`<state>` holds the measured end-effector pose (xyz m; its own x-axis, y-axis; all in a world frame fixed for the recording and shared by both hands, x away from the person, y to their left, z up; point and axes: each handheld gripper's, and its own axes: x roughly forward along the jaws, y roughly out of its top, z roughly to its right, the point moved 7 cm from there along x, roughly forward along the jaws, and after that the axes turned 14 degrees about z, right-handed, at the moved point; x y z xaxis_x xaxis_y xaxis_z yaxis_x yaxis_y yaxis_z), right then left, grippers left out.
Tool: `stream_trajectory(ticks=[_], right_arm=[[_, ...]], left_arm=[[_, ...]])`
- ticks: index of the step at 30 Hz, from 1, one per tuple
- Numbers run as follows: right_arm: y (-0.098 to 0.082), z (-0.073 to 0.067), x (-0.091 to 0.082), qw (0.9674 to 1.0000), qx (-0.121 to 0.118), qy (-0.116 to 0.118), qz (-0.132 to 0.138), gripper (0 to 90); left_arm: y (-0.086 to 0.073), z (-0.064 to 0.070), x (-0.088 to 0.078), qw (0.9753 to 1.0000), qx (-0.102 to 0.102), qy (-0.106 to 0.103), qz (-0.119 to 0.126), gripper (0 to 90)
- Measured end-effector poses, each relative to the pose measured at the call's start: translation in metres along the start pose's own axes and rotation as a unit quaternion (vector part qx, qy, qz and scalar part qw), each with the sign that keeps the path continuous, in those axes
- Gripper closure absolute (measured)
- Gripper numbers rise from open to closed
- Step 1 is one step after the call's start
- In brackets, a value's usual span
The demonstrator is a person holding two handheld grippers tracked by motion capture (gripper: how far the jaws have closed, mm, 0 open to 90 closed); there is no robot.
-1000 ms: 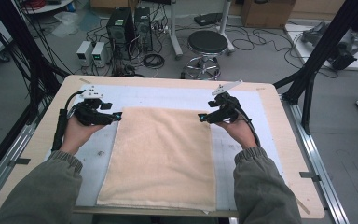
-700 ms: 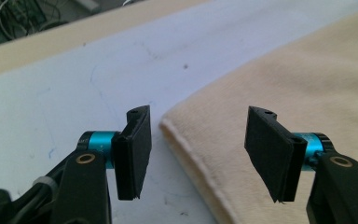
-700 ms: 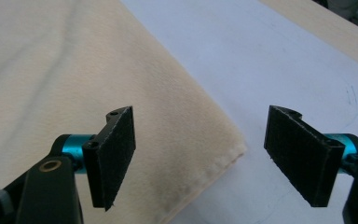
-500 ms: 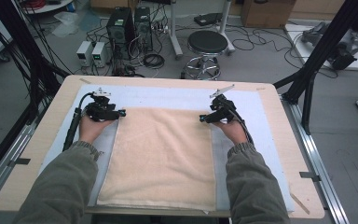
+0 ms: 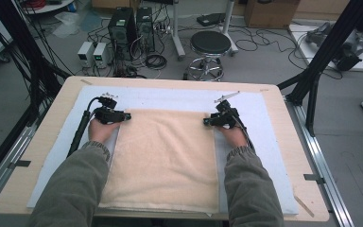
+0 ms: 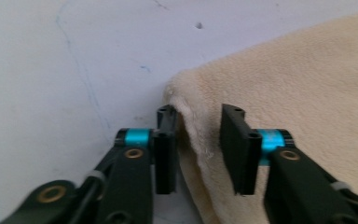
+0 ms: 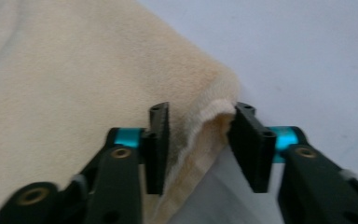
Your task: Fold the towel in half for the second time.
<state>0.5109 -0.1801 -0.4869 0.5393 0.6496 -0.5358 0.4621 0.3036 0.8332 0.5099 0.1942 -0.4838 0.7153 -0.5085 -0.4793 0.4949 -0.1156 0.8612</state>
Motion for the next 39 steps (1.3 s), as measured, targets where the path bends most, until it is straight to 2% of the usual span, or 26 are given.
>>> stream_trajectory(ticks=[1,3,5,7,10,11,13,15,17,19,22,26,30,33,39], right_arm=[[0.000,-0.002,0.001,1.0000,-0.003,0.007,-0.001,72.2],[0.001,-0.007,0.001,0.9998,-0.004,0.019,-0.006,78.5],[0.004,-0.009,0.000,0.9996,-0.020,0.018,-0.012,80.7],[0.009,-0.011,-0.004,0.9993,-0.034,0.014,-0.011,81.5],[0.020,-0.013,-0.010,0.9988,-0.047,0.010,0.003,82.2],[0.025,-0.014,-0.012,0.9982,-0.058,0.007,0.011,82.4],[0.032,-0.014,-0.017,0.9978,-0.060,0.001,0.029,82.5],[0.042,-0.012,-0.023,0.9977,-0.060,-0.005,0.032,82.5],[0.058,-0.013,-0.031,0.9960,-0.070,-0.012,0.054,82.5],[0.077,-0.013,-0.042,0.9947,-0.074,-0.011,0.070,82.4],[0.091,-0.015,-0.053,0.9941,-0.073,-0.001,0.080,82.2],[0.087,-0.022,-0.056,0.9943,-0.084,0.012,0.066,82.1],[0.082,-0.032,-0.064,0.9932,-0.088,0.024,0.072,82.1],[0.078,-0.041,-0.074,0.9924,-0.089,0.037,0.077,82.1],[0.069,-0.066,-0.097,0.9877,-0.120,0.059,0.081,82.1]], left_arm=[[0.000,0.001,0.000,1.0000,0.001,-0.003,-0.002,76.5],[0.002,0.003,-0.002,1.0000,0.004,-0.004,0.000,81.3],[0.005,0.003,-0.006,0.9999,0.010,-0.004,0.005,82.6],[0.011,0.003,-0.009,0.9998,0.007,-0.004,0.018,83.3],[0.023,0.004,-0.017,0.9993,0.015,-0.003,0.033,83.5],[0.029,0.005,-0.020,0.9989,0.021,-0.002,0.041,83.5],[0.045,0.006,-0.028,0.9976,0.029,-0.002,0.063,83.6],[0.059,0.008,-0.034,0.9962,0.035,-0.003,0.080,83.6],[0.074,0.010,-0.042,0.9939,0.047,0.003,0.099,83.5],[0.081,0.011,-0.048,0.9929,0.049,0.000,0.108,83.6],[0.082,0.012,-0.054,0.9928,0.053,-0.007,0.107,83.5],[0.074,0.017,-0.064,0.9925,0.066,-0.015,0.102,83.6],[0.062,0.023,-0.076,0.9922,0.066,-0.027,0.102,83.5],[0.055,0.029,-0.087,0.9910,0.073,-0.036,0.107,83.5],[0.043,0.042,-0.110,0.9874,0.100,-0.055,0.110,83.3]])
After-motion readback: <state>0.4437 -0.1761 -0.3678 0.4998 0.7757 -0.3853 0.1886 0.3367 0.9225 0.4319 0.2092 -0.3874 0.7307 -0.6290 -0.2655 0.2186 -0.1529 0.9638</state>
